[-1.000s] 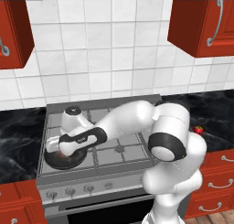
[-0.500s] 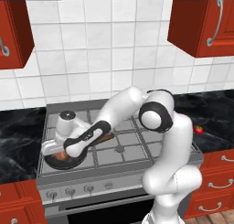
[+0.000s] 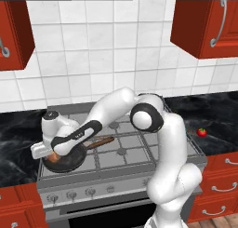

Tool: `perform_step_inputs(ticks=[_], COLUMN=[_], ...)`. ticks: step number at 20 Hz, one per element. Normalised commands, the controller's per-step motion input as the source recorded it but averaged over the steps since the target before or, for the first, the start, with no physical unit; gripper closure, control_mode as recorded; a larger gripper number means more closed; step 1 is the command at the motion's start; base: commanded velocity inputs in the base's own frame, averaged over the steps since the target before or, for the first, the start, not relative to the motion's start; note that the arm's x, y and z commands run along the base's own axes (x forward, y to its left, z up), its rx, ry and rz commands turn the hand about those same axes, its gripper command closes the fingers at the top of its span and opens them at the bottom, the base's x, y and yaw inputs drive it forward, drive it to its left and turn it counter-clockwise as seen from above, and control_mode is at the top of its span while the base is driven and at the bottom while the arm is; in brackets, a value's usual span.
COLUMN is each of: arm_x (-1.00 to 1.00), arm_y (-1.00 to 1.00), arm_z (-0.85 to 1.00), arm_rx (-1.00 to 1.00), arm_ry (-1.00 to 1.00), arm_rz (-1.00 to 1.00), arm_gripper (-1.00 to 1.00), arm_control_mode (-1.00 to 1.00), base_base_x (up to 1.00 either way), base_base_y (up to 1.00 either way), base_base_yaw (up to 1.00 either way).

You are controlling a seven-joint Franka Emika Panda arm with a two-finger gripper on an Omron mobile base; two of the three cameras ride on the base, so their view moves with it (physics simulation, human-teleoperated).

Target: Place the pan on the front left burner on the stove. Then place the tomato and the onion in the pan and turn on the front left burner.

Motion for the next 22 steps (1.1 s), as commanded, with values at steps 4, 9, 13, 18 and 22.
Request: perform_step_inputs(ticks=[4,9,13,18,22], arm_x=[-0.02,0.0,-0.02,-0.1,-0.08], arm_y=[-0.69,-0.97,-0.71,-0.55,-0.6], arm_z=[0.0,0.0,0.17,0.79,0.87], arm_rx=[0.0,0.02,0.07,0.18,0.19], arm_ry=[0.0,0.0,-0.02,-0.07,-0.1], arm_rz=[0.0,0.0,0.0,0.0,-0.01], arm_gripper=[-1.0,-1.0,-1.0,-1.0,-1.0], arm_control_mode=[-1.0,-1.0,-1.0,-1.0,-1.0], base_base_x=[0.0,0.0,0.0,0.0,0.0], base_base_y=[0.0,0.0,0.0,0.0,0.0], base_base_yaw=[0.0,0.0,0.0,0.0,0.0])
